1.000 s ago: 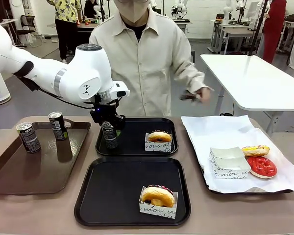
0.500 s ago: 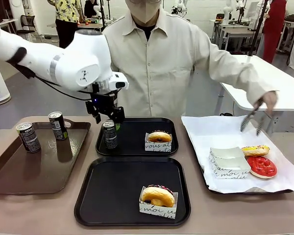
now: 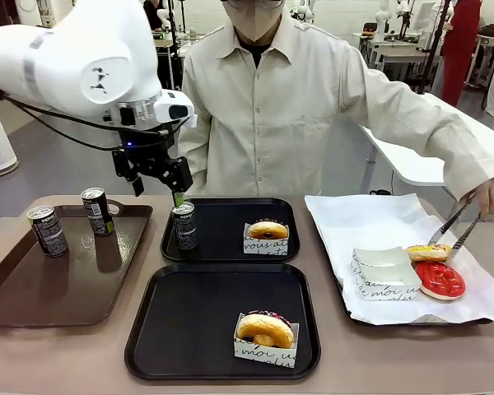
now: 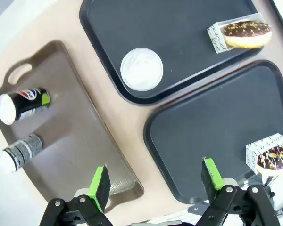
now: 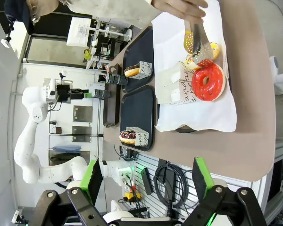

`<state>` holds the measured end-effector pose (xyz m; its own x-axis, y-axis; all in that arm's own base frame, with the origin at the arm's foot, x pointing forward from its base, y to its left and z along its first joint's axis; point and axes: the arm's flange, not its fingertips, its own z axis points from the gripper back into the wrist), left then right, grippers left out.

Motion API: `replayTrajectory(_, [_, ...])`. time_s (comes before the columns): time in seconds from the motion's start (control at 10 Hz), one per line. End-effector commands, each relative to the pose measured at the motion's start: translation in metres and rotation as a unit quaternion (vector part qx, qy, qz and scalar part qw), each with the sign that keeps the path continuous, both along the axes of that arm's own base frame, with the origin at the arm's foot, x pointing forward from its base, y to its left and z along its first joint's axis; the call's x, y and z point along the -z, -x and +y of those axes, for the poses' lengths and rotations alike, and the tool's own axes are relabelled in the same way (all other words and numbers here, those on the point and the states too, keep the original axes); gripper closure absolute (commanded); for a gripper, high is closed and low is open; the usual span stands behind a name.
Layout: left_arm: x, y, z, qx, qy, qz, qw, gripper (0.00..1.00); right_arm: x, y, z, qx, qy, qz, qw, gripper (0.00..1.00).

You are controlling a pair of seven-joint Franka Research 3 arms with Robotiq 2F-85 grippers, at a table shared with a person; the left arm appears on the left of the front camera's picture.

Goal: Set up donuts and drinks on trays.
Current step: Pick up one Pepsi coke and place it on the Flat Tray, then pick up one Pepsi coke from the Handle tray and place it on the Flat Tray without a Pepsi coke.

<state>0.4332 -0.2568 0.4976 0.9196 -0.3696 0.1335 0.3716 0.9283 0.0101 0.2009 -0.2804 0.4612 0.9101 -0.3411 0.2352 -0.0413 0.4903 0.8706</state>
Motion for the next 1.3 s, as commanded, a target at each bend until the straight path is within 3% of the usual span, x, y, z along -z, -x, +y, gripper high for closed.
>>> replayTrajectory(0.0, [-0.003, 0.024, 0.021, 0.002, 0.03, 0.006, 1.0, 0.0, -0.001, -0.001, -0.001, -0.001, -0.006, -0.013, 1.0, 0.0])
replayTrajectory(0.1, [0.0, 0.0, 0.0, 0.0, 0.0, 0.0, 1.0, 0.0, -0.001, -0.001, -0.001, -0.001, -0.006, -0.013, 1.0, 0.0])
replayTrajectory(0.8, [0.002, 0.002, -0.001, 0.004, 0.007, 0.008, 1.0, 0.0, -0.001, -0.001, -0.001, -0.001, -0.006, -0.013, 1.0, 0.0])
replayTrajectory(0.9, [-0.009, -0.006, 0.046, -0.05, -0.004, -0.003, 0.999, 0.0, -0.001, -0.001, -0.001, -0.001, -0.006, -0.013, 1.0, 0.0])
replayTrajectory(1.0, [-0.022, -0.037, 0.084, -0.077, -0.026, -0.016, 0.997, 0.0, -0.001, -0.001, -0.001, -0.001, -0.006, -0.013, 1.0, 0.0])
replayTrajectory(1.2, [-0.02, -0.012, 0.163, -0.165, -0.016, -0.028, 0.986, 0.0, -0.001, -0.001, -0.001, -0.001, -0.006, -0.013, 1.0, 0.0])
